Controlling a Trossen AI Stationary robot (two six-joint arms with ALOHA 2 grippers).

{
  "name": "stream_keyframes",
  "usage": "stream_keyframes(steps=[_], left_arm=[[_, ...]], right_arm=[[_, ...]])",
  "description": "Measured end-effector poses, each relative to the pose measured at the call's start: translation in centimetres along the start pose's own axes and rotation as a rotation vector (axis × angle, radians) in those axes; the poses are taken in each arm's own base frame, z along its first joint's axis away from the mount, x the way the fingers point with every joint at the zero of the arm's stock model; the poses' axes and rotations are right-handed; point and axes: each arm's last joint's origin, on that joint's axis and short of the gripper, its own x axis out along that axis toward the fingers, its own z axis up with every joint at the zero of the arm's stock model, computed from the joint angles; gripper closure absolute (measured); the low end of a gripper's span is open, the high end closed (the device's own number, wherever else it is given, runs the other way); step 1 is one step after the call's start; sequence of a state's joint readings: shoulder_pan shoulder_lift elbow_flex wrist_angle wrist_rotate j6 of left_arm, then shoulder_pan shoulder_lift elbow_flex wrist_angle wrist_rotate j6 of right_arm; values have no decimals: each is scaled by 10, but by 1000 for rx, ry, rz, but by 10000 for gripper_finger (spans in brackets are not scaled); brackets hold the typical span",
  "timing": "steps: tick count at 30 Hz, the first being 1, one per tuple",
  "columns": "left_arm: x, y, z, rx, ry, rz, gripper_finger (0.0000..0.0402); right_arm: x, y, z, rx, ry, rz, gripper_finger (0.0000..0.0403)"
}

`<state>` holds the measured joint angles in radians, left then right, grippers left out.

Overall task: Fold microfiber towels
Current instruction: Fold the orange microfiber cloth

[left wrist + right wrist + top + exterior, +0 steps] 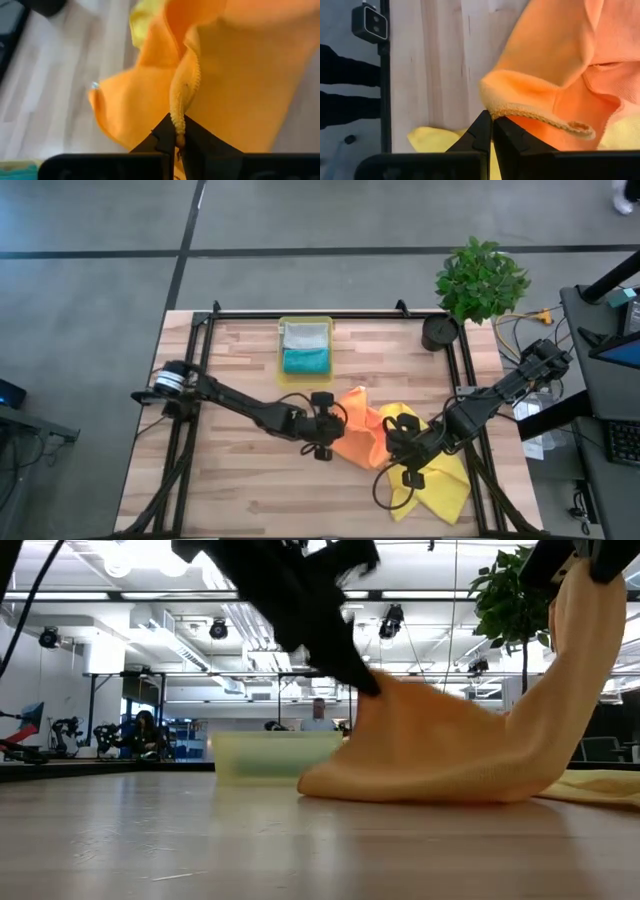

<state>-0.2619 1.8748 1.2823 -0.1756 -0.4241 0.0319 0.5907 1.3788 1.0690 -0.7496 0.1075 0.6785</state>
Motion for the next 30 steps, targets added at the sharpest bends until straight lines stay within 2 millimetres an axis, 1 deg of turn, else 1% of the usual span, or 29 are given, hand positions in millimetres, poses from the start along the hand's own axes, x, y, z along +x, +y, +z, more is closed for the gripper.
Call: stream_keyframes(steps=[3, 6, 11, 13, 17, 20, 23, 25, 27, 30], left_arm=[[-14, 6, 8, -17, -36, -3, 400], [-22, 11, 8, -36, -21, -22, 401], [-23, 11, -5, -98, 103, -122, 401], [-22, 9, -9, -121, 132, -178, 401], [-20, 2, -20, -144, 178, -346, 401], [-18, 0, -26, -181, 209, -403, 401], [-17, -1, -31, -208, 235, -428, 401], [-17, -1, -33, -229, 240, -433, 401], [-17, -2, -33, -231, 243, -435, 401], [-17, -2, -31, -232, 234, -436, 402]], right_arm=[[1, -1, -1, 4, 4, -4, 394], [2, -1, -2, 17, 5, -4, 394], [2, 4, -7, 93, 12, 6, 393], [3, 6, -9, 136, 18, 11, 385], [3, 14, -14, 184, 8, 43, 344], [5, 18, -13, 174, -37, 69, 302], [5, 22, -6, 102, -175, 76, 265], [5, 23, 0, 57, -284, 55, 248], [11, 16, 8, 42, -332, 15, 237], [26, -2, 22, 35, -320, -27, 229]])
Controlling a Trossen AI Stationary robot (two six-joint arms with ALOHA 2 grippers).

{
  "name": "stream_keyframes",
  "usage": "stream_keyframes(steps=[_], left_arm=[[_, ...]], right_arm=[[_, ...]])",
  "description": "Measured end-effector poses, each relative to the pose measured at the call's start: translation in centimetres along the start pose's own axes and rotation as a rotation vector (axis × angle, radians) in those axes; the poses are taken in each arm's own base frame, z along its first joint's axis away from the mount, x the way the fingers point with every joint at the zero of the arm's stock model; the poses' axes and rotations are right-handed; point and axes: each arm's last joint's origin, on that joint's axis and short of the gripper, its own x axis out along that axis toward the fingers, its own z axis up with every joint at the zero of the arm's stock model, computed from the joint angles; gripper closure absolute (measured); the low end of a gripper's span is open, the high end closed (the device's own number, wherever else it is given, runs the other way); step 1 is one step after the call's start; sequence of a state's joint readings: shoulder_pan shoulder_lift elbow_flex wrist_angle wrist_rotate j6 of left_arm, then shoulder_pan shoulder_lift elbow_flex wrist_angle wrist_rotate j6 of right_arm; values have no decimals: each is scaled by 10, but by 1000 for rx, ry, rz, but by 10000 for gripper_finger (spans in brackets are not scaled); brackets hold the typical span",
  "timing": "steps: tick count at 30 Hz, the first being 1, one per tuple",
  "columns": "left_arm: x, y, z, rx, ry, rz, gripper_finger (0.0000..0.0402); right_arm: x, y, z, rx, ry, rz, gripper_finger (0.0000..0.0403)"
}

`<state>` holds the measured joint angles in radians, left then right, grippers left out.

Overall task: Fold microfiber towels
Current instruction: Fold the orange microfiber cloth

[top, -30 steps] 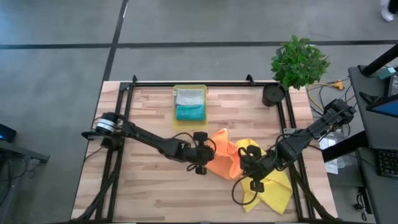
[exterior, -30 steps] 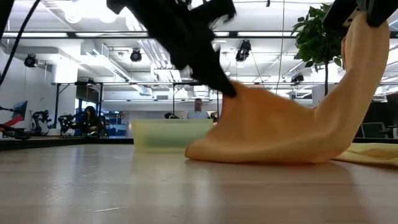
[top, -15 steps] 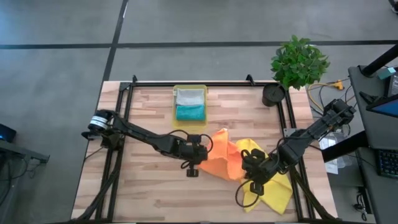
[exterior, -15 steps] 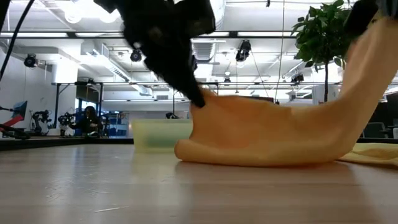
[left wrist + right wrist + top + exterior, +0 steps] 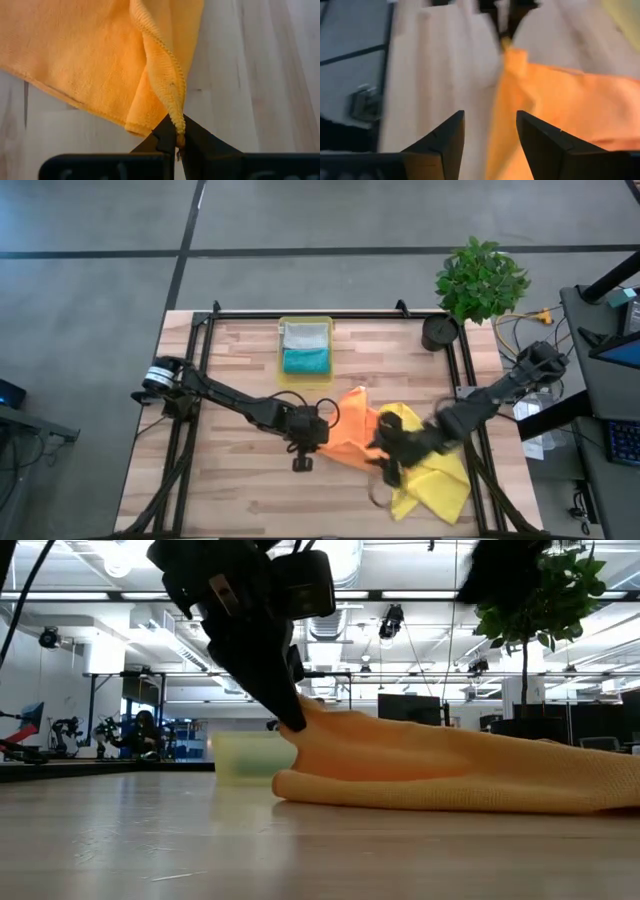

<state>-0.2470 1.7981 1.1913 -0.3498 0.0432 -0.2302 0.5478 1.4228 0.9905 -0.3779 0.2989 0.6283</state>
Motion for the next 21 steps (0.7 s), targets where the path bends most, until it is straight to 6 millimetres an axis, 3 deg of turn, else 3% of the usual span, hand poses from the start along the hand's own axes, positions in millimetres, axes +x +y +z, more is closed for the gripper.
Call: stream_keyframes(steps=[10, 16, 21], left_arm=[[-6, -14, 10, 135, -49, 23, 402], [-7, -20, 10, 147, -54, 22, 402], [-7, -20, 7, 147, -25, 27, 402]], right_arm=[[68, -53, 32, -36, -38, 188, 227], [101, -78, 27, -31, 67, 310, 227], [114, -84, 19, -9, 165, 422, 227]])
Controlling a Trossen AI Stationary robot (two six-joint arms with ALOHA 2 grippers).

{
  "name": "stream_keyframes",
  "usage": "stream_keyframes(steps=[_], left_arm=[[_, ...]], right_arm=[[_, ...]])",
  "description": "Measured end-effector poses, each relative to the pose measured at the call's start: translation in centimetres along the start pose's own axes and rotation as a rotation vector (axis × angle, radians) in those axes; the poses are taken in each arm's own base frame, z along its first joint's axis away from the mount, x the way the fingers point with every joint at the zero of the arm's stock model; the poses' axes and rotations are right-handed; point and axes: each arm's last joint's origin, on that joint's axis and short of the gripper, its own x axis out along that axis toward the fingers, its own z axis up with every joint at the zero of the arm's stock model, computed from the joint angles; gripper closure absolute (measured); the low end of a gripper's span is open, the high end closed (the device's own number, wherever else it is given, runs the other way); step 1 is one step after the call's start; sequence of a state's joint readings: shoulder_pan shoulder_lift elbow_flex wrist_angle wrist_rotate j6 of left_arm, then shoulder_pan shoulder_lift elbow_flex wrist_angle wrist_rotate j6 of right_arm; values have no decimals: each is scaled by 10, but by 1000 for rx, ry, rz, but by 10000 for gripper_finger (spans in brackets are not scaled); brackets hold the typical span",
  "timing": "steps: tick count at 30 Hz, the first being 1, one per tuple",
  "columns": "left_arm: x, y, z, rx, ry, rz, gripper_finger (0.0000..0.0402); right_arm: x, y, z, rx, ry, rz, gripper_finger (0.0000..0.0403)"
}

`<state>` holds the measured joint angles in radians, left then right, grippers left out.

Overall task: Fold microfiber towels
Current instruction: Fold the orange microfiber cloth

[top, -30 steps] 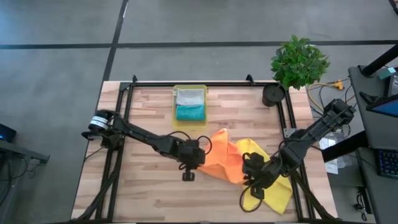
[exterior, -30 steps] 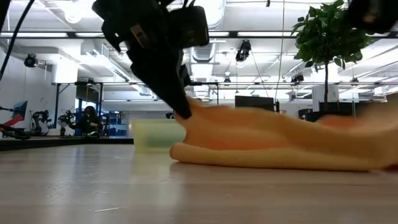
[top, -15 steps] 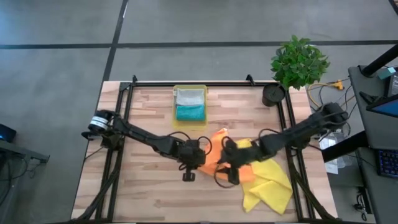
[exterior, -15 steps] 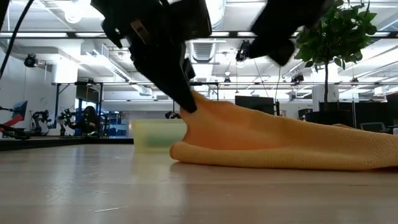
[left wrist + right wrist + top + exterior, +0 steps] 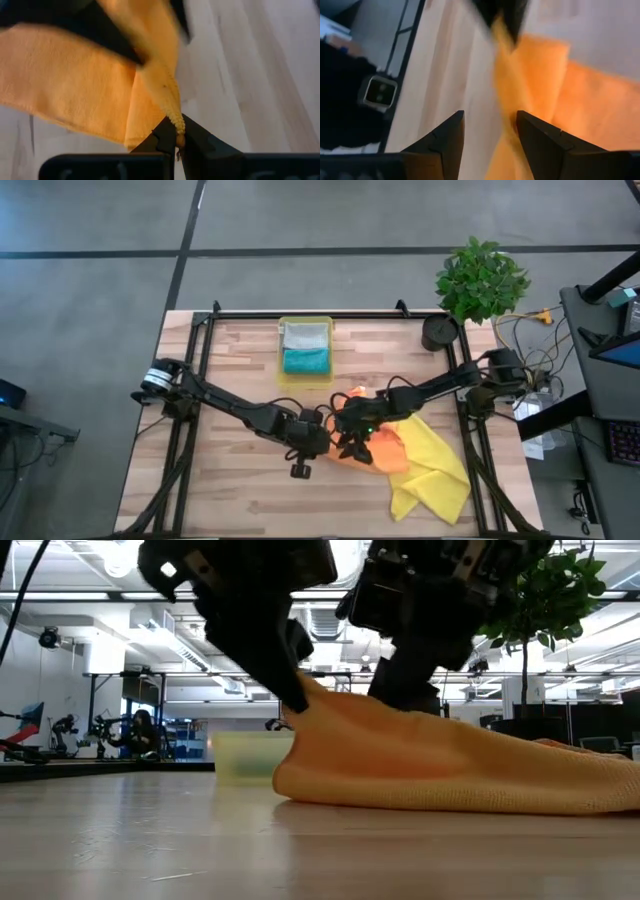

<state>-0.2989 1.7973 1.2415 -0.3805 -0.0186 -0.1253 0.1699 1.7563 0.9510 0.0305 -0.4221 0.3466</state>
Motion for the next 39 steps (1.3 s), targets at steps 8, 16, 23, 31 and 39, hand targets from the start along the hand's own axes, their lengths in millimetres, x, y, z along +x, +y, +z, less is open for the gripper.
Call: stream_keyframes(steps=[8, 16, 23, 31, 39], left_arm=[[-1, 2, -13, 2, 138, 22, 401], [-1, 2, -17, 4, 163, 26, 402], [-1, 2, -17, 2, 162, 26, 401], [-1, 2, -16, -22, 162, 27, 401], [-1, 3, -15, -25, 152, 28, 401]], right_arm=[[-3, -1, -10, 16, 98, 0, 236], [-2, -1, -18, -25, 140, -48, 257], [-2, -5, -18, -72, 114, -161, 261], [-5, -8, -31, -54, 238, -198, 264], [-12, -13, -54, 24, 422, -248, 277]])
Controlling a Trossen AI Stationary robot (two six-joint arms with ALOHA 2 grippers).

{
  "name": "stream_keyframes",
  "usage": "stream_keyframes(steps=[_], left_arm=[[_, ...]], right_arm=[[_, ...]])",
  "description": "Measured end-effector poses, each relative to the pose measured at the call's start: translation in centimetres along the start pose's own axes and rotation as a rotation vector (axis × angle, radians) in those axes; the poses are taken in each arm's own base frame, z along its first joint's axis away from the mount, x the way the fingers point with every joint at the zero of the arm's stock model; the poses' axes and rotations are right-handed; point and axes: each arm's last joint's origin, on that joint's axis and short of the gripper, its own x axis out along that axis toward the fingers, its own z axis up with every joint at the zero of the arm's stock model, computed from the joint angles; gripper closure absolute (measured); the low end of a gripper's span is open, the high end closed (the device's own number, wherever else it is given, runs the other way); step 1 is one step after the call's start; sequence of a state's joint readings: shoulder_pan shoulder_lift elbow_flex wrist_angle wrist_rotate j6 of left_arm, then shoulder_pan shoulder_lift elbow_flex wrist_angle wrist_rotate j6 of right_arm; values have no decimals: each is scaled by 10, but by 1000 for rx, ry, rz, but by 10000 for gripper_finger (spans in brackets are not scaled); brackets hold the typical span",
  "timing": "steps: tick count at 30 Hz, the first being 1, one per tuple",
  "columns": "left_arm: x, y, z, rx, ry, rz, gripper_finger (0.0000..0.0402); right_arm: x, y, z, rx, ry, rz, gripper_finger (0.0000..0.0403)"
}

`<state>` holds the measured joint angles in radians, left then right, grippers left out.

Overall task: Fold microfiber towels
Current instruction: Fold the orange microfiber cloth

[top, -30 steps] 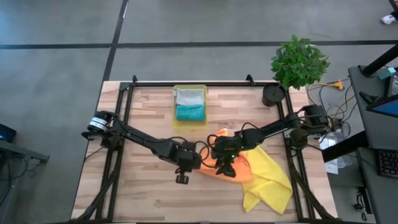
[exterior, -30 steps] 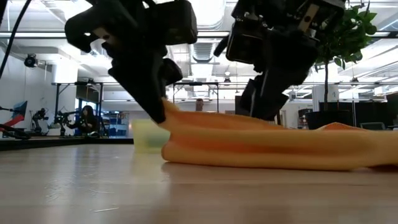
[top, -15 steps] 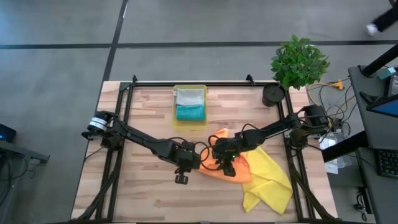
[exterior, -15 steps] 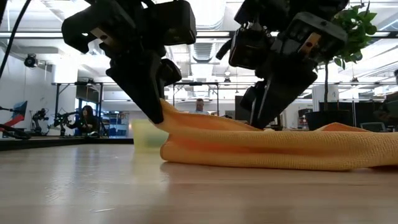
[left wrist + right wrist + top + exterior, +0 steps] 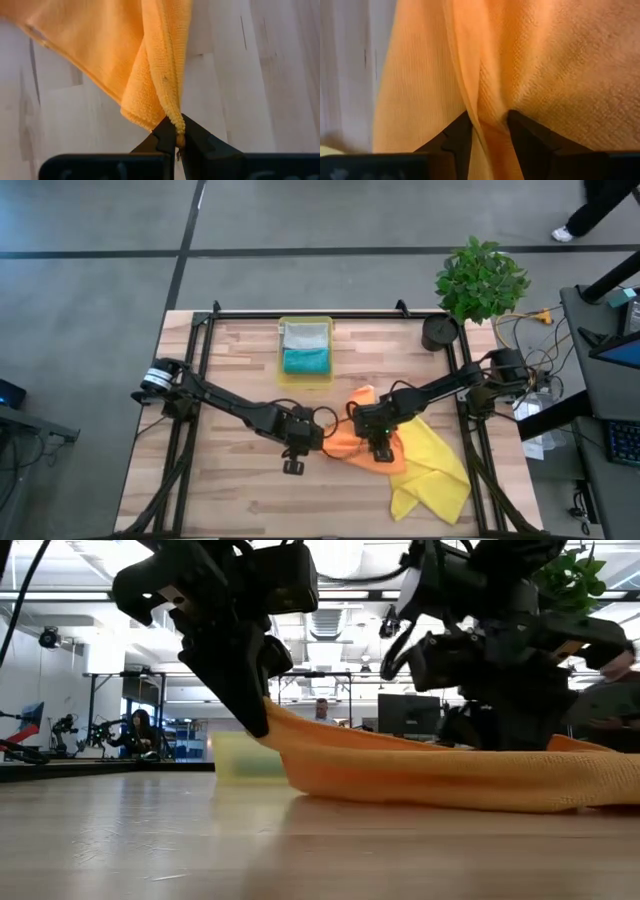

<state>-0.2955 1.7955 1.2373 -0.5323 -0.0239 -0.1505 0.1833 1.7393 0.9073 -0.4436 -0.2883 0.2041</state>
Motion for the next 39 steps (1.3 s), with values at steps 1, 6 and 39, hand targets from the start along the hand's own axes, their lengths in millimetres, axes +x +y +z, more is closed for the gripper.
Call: stream_keyframes(steps=[1, 6, 39], left_arm=[[0, 0, 0, 0, 1, 1, 401], [0, 0, 0, -1, 3, 1, 401], [1, 3, -1, -3, 13, 5, 402]], right_arm=[[0, 0, -2, 9, 14, 2, 279], [-3, 0, -7, 50, 47, 12, 285], [-15, 28, -29, 114, 162, 41, 336]])
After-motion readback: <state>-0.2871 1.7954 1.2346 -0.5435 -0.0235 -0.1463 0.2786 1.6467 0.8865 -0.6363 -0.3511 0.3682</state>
